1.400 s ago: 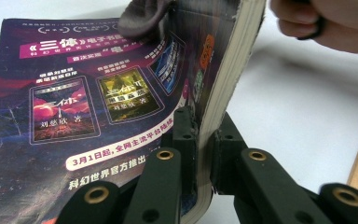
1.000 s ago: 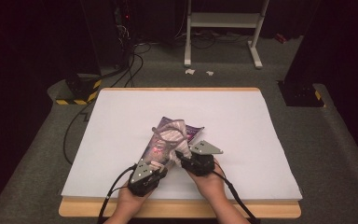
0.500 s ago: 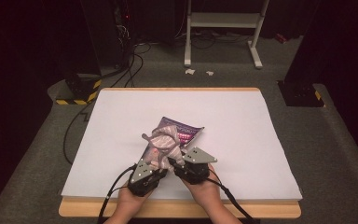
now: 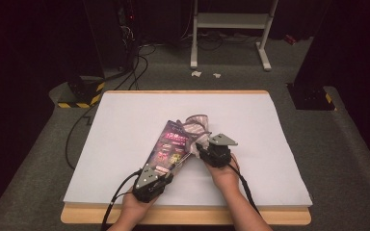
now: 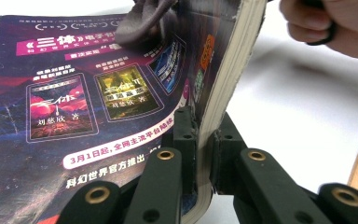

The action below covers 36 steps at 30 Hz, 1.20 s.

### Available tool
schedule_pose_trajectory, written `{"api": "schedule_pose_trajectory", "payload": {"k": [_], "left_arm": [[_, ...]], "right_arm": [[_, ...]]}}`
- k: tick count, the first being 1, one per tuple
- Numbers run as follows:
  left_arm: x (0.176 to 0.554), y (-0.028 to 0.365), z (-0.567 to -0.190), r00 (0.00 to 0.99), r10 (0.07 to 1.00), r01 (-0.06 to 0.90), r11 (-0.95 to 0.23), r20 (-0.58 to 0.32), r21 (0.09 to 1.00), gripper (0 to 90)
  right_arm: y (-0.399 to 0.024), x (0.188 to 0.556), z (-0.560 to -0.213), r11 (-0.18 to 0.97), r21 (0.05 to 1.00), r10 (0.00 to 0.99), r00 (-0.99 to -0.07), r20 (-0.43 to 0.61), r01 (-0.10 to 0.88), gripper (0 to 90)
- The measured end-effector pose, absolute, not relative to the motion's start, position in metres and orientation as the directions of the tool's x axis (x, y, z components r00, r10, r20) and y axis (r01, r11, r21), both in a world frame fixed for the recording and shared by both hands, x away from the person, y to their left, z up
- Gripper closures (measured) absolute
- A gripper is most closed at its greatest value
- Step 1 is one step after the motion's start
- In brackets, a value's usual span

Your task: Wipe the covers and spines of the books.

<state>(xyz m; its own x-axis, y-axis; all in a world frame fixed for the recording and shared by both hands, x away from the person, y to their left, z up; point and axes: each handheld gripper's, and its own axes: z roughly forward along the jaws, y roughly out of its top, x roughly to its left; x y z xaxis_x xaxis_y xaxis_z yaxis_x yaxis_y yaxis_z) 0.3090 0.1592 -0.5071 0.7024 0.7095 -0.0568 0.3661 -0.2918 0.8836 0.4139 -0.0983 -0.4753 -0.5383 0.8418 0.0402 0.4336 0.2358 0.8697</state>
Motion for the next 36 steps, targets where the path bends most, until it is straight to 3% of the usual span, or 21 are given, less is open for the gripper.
{"api": "schedule_pose_trajectory", "payload": {"k": [24,36], "left_arm": [[0.311,0.164,-0.506,0.699,0.710,0.369,-0.260,-0.083,0.892,83.7],[0.310,0.168,-0.506,0.703,0.706,0.364,-0.255,-0.085,0.896,83.5]], "right_arm": [[-0.129,0.494,-0.498,0.234,0.797,0.935,-0.354,-0.028,0.556,61.2],[-0.141,0.503,-0.488,0.206,0.802,0.951,-0.309,-0.027,0.560,61.0]]}}
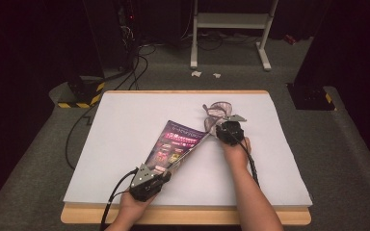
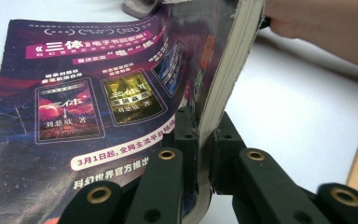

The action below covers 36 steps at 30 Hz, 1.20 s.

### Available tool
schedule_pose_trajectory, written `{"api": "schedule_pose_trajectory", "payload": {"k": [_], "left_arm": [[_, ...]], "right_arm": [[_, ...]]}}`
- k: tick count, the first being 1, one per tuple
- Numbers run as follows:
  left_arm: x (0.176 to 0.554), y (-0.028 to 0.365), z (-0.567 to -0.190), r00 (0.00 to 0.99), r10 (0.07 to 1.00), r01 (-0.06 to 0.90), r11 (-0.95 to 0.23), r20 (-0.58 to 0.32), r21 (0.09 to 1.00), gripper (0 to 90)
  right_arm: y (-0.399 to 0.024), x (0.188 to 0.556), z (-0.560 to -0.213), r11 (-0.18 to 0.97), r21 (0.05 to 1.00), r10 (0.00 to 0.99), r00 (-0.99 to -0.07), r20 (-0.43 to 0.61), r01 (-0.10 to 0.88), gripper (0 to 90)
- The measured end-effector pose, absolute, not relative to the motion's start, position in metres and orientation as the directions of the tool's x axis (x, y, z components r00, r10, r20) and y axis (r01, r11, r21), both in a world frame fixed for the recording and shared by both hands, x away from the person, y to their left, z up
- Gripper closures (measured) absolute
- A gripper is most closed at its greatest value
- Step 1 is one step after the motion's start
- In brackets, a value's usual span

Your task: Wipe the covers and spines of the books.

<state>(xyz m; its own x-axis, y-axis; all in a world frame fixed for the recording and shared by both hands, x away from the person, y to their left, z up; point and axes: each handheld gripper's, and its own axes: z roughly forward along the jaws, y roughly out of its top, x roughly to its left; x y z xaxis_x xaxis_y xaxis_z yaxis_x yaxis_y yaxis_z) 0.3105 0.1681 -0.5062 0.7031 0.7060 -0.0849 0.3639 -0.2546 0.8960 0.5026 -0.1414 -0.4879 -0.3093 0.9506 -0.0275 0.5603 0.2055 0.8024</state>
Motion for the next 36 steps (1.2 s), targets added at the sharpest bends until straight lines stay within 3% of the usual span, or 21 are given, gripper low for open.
{"api": "schedule_pose_trajectory", "payload": {"k": [16,36], "left_arm": [[0.311,0.167,-0.507,0.704,0.704,0.372,-0.253,-0.093,0.893,82.8],[0.311,0.166,-0.507,0.708,0.701,0.371,-0.261,-0.089,0.891,81.5]], "right_arm": [[-0.172,0.461,-0.466,0.168,0.853,0.957,-0.291,-0.019,0.495,60.6],[-0.217,0.400,-0.469,0.151,0.863,0.965,-0.262,-0.023,0.482,59.5]]}}
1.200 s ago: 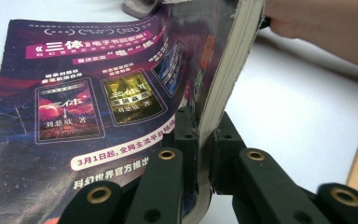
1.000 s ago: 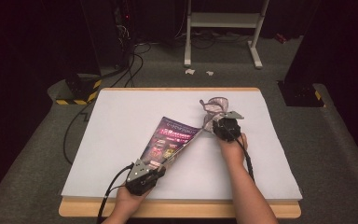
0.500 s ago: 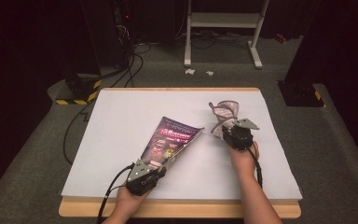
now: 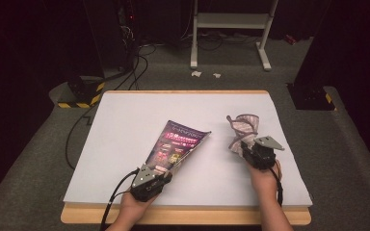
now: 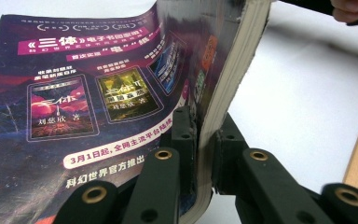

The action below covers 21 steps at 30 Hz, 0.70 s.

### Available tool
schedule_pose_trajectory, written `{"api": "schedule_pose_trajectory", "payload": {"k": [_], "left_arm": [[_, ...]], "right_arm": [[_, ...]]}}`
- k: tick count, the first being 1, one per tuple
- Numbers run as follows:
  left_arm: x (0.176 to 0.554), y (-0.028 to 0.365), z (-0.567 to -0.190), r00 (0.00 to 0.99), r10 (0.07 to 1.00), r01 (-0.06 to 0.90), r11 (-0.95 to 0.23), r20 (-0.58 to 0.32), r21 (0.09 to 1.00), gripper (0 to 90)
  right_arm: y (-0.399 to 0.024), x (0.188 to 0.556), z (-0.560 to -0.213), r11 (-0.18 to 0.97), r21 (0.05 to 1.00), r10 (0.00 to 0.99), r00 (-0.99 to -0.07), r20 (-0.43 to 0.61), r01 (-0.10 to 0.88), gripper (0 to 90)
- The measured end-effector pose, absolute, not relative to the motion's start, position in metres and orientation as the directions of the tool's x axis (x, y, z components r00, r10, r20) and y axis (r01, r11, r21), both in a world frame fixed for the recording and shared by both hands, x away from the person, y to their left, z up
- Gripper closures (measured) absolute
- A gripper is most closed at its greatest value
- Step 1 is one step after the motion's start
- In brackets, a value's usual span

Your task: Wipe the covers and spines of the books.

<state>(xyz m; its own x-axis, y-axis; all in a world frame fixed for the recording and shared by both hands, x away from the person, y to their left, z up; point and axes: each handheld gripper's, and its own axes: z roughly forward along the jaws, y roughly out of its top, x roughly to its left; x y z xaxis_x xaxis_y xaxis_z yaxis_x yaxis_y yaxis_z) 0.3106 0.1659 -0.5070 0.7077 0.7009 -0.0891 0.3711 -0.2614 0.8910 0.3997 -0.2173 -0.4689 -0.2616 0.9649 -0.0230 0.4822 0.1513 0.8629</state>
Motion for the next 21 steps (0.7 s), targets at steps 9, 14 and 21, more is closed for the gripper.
{"api": "schedule_pose_trajectory", "payload": {"k": [9,14,21], "left_arm": [[0.310,0.166,-0.507,0.708,0.701,0.370,-0.264,-0.087,0.891,81.2],[0.310,0.165,-0.507,0.708,0.702,0.369,-0.268,-0.082,0.890,81.0],[0.310,0.164,-0.507,0.711,0.699,0.369,-0.272,-0.081,0.889,80.7]], "right_arm": [[-0.220,0.369,-0.474,0.169,0.869,0.963,-0.265,-0.046,0.465,59.0],[-0.223,0.363,-0.478,0.178,0.864,0.963,-0.265,-0.054,0.471,58.5],[-0.231,0.359,-0.485,0.189,0.848,0.964,-0.256,-0.066,0.495,58.1]]}}
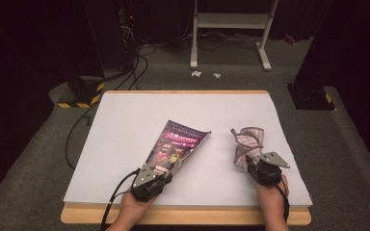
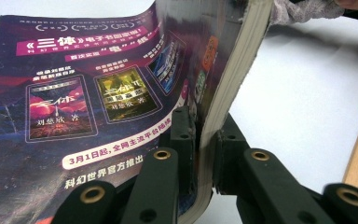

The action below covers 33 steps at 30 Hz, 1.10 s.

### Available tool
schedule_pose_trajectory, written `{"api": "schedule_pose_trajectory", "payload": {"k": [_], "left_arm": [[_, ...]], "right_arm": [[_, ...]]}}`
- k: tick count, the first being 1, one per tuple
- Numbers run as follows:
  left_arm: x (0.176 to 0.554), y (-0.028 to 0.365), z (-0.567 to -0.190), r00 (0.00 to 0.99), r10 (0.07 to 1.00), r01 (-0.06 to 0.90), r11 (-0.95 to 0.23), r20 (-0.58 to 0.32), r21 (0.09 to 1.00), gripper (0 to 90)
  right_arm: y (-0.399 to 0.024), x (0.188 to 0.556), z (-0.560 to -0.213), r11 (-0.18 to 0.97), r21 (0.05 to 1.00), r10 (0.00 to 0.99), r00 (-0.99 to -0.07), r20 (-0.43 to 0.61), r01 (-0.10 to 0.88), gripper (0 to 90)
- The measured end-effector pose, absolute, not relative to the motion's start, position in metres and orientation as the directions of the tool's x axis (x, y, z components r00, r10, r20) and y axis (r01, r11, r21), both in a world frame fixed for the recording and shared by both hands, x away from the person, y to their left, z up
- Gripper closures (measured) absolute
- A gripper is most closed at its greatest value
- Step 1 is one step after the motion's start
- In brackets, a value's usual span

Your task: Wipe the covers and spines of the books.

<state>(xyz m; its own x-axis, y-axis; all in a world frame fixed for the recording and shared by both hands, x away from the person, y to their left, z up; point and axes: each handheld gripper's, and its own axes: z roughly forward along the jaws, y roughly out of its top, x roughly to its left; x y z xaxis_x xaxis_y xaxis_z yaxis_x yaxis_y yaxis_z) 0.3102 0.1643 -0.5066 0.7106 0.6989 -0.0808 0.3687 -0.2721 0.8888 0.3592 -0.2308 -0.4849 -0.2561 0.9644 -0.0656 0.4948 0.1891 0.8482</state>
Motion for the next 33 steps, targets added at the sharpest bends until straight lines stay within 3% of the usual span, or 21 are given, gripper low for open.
{"api": "schedule_pose_trajectory", "payload": {"k": [19,26,33], "left_arm": [[0.310,0.163,-0.507,0.710,0.699,0.368,-0.272,-0.081,0.889,80.0],[0.310,0.163,-0.507,0.710,0.699,0.369,-0.271,-0.081,0.889,80.0],[0.310,0.163,-0.507,0.708,0.701,0.372,-0.263,-0.089,0.890,79.7]], "right_arm": [[-0.239,0.367,-0.503,0.211,0.785,0.966,-0.245,-0.077,0.583,51.2],[-0.242,0.365,-0.494,0.171,0.803,0.971,-0.236,-0.038,0.571,32.7],[-0.238,0.354,-0.469,0.171,0.851,0.967,-0.251,-0.048,0.496,26.2]]}}
